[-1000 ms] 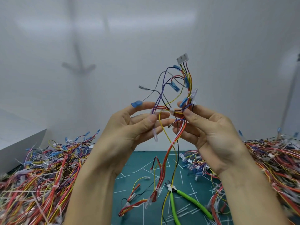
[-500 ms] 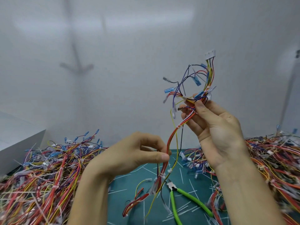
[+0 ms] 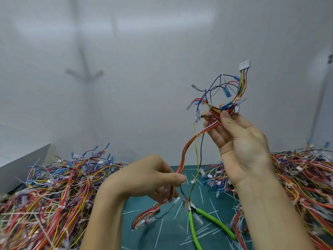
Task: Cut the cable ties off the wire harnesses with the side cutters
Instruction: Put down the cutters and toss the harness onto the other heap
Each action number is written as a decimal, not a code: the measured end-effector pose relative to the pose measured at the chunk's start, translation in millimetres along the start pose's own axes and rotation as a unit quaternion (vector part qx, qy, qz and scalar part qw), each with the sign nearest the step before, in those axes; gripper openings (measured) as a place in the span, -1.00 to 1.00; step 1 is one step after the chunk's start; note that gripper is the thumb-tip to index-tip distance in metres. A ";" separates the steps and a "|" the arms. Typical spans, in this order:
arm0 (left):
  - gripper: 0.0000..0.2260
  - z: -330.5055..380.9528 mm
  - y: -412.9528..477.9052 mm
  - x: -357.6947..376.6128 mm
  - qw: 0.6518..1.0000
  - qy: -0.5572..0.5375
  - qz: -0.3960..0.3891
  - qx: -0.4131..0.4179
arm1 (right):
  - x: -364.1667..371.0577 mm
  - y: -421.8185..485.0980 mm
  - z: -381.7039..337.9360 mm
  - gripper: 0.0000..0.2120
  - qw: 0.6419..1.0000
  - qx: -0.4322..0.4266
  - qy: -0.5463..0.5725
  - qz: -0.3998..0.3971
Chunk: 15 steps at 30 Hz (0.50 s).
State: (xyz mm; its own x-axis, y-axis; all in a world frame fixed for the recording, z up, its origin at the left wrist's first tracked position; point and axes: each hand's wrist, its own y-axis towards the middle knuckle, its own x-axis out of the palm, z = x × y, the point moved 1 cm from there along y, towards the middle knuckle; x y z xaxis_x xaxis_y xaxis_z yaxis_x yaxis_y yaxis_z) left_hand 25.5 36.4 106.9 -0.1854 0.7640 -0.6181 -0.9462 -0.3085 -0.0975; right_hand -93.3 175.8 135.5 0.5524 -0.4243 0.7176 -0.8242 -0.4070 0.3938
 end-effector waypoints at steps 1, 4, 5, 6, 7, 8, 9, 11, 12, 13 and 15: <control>-0.63 -1.2 -0.1 -1.2 1.000 -0.005 0.006 -0.006 | -0.1 0.3 0.1 -0.89 1.000 -0.002 0.002 0.004; -0.52 -3.9 -0.7 -5.8 0.998 0.039 0.042 0.001 | -0.6 0.8 0.7 -0.89 1.000 -0.010 0.010 0.014; -0.50 -4.4 -0.5 -7.2 0.998 0.040 0.056 0.012 | -0.8 0.9 0.9 -0.90 1.000 -0.013 0.012 0.018; -0.50 -4.9 -0.5 -8.0 0.997 0.026 0.067 0.020 | -1.3 1.1 1.1 -0.90 1.000 -0.014 0.014 0.021; -0.53 -5.5 -0.6 -9.1 0.997 0.000 0.077 0.027 | -1.8 1.4 1.0 -0.89 1.000 -0.014 0.014 0.023; -0.57 -6.3 -0.9 -10.2 0.995 -0.035 0.086 0.034 | -2.4 1.7 1.0 -0.89 1.000 -0.013 0.009 0.024; -0.62 -7.1 -2.0 -11.5 0.992 -0.072 0.094 0.044 | -3.1 2.0 0.8 -0.88 1.000 -0.009 0.003 0.024; -0.70 -10.5 -4.9 -15.4 0.981 -0.140 0.107 0.078 | -4.3 2.3 0.5 -0.88 1.000 -0.004 -0.013 0.025; -0.76 -12.4 -7.1 -18.0 0.974 -0.168 0.111 0.101 | -5.0 2.3 0.6 -0.88 0.999 -0.004 -0.019 0.028; -0.81 -14.2 -9.6 -20.5 0.967 -0.193 0.109 0.125 | -5.6 2.5 0.6 -0.87 0.999 -0.004 -0.022 0.032; -0.79 -17.4 -14.1 -24.3 0.952 -0.240 0.100 0.161 | -6.5 2.4 0.9 -0.87 0.999 -0.007 -0.021 0.038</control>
State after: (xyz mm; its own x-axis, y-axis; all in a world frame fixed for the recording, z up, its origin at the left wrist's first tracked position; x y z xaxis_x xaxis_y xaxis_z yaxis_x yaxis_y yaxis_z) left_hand 47.9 12.4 109.7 -0.3978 0.9029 -0.1631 -0.8969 -0.3452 0.2763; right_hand -98.8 176.8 131.3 0.4936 -0.4876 0.7202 -0.8649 -0.3618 0.3478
